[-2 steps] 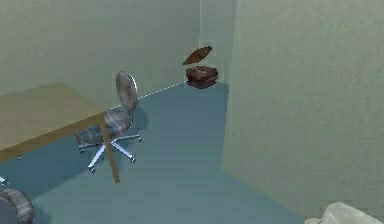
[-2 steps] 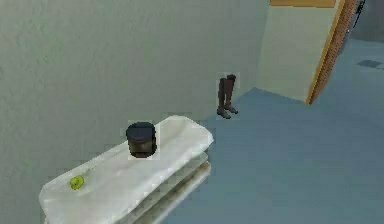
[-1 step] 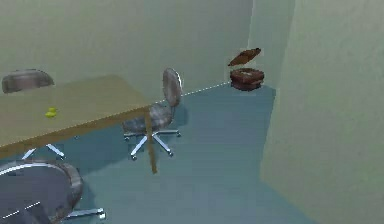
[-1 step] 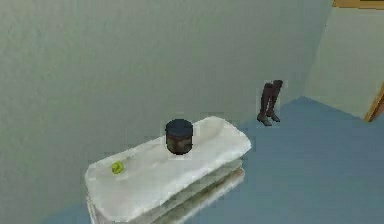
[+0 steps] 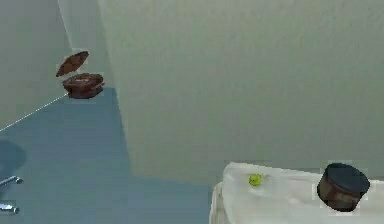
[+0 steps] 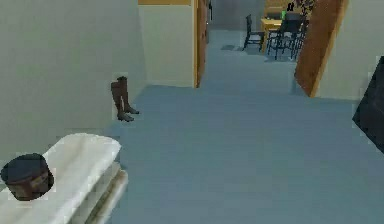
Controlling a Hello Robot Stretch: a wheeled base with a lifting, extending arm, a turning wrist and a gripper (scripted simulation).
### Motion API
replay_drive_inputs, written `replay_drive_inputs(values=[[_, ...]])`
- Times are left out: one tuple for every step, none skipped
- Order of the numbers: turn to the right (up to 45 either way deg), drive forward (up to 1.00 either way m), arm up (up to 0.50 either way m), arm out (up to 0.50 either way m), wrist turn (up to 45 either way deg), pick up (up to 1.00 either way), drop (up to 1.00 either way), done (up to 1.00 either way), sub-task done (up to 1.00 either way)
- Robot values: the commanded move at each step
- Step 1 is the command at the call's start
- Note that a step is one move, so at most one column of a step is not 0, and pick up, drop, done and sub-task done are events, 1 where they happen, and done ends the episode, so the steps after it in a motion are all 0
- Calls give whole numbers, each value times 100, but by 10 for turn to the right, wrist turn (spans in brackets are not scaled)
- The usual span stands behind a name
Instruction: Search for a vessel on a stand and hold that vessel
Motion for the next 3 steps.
replay_drive_inputs(values=[[330,0,0,0,0,0,0,0,0],[0,35,0,0,0,0,0,0,0],[-450,0,0,0,0,0,0,0,0]])
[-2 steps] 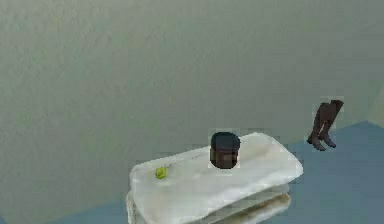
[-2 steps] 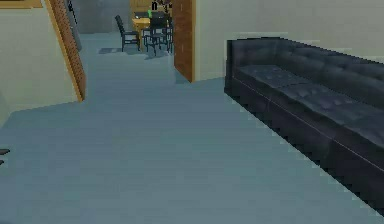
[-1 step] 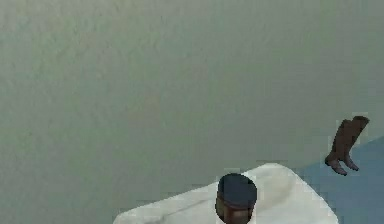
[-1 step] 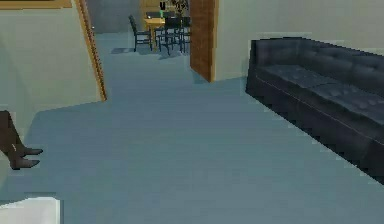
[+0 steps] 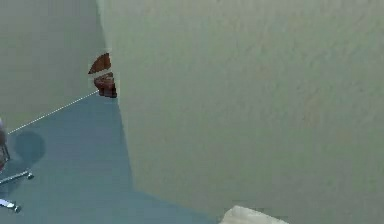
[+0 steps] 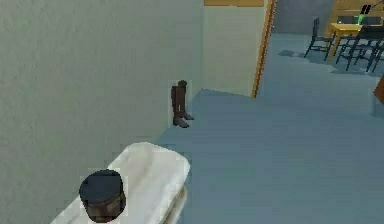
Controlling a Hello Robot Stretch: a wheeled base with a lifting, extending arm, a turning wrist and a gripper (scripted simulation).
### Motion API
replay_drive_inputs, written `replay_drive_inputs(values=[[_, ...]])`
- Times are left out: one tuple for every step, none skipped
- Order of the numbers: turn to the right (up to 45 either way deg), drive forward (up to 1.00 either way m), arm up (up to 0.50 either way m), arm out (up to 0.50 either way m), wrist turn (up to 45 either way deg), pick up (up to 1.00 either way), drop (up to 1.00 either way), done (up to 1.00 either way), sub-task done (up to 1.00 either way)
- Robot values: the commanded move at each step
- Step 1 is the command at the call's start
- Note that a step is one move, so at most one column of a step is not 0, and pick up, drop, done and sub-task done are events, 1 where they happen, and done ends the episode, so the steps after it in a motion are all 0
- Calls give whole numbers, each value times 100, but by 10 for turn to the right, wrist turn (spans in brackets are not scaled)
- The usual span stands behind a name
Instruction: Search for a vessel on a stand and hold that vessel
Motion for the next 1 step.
replay_drive_inputs(values=[[-240,0,0,0,0,0,0,0,0]])
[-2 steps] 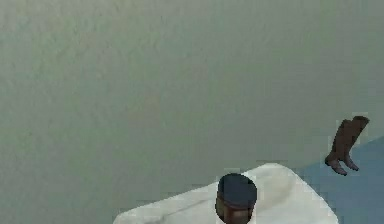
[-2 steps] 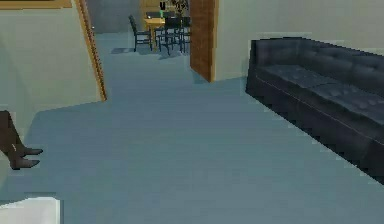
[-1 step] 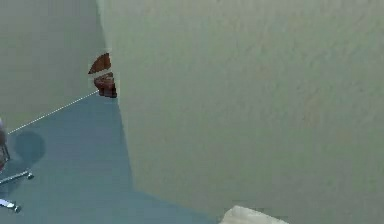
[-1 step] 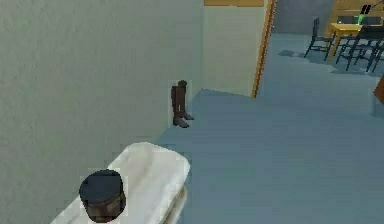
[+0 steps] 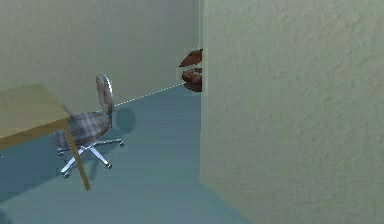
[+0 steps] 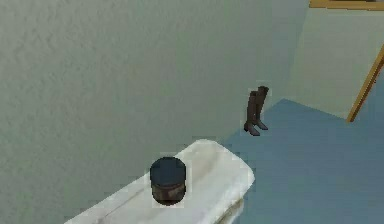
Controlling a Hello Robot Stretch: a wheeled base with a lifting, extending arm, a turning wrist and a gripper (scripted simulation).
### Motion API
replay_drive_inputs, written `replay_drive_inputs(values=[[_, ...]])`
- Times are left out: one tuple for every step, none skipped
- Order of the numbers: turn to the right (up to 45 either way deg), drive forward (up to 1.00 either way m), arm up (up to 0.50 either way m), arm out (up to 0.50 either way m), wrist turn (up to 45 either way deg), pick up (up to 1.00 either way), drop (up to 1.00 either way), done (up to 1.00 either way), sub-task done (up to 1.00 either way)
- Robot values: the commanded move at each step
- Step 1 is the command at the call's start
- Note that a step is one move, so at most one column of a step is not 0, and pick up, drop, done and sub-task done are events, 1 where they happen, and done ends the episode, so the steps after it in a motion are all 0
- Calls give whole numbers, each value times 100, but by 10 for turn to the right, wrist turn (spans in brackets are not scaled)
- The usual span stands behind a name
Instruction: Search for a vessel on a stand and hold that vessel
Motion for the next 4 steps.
replay_drive_inputs(values=[[0,0,50,0,0,0,0,0,0],[0,0,18,0,0,0,0,0,0],[0,0,0,30,0,0,0,0,0],[0,0,0,0,450,0,0,0,0]])
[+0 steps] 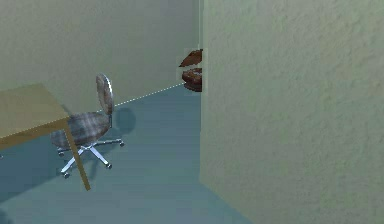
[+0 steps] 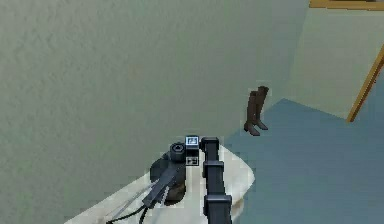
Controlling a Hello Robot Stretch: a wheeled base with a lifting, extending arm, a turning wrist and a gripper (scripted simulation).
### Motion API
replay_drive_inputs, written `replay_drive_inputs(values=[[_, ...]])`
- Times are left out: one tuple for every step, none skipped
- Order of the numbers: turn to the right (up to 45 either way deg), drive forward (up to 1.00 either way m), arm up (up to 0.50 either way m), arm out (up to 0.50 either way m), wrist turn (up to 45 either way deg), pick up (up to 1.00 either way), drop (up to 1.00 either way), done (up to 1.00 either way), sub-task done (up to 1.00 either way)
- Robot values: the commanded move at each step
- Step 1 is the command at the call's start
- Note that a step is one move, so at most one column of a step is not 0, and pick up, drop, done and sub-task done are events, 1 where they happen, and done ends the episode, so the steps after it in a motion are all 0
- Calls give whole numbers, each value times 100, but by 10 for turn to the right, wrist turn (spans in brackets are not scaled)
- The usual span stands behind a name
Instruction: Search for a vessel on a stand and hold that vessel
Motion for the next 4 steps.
replay_drive_inputs(values=[[0,0,0,0,450,0,0,0,0],[0,0,0,0,450,0,0,0,0],[0,0,0,0,240,0,0,0,0],[0,0,-30,0,0,0,0,0,0]])
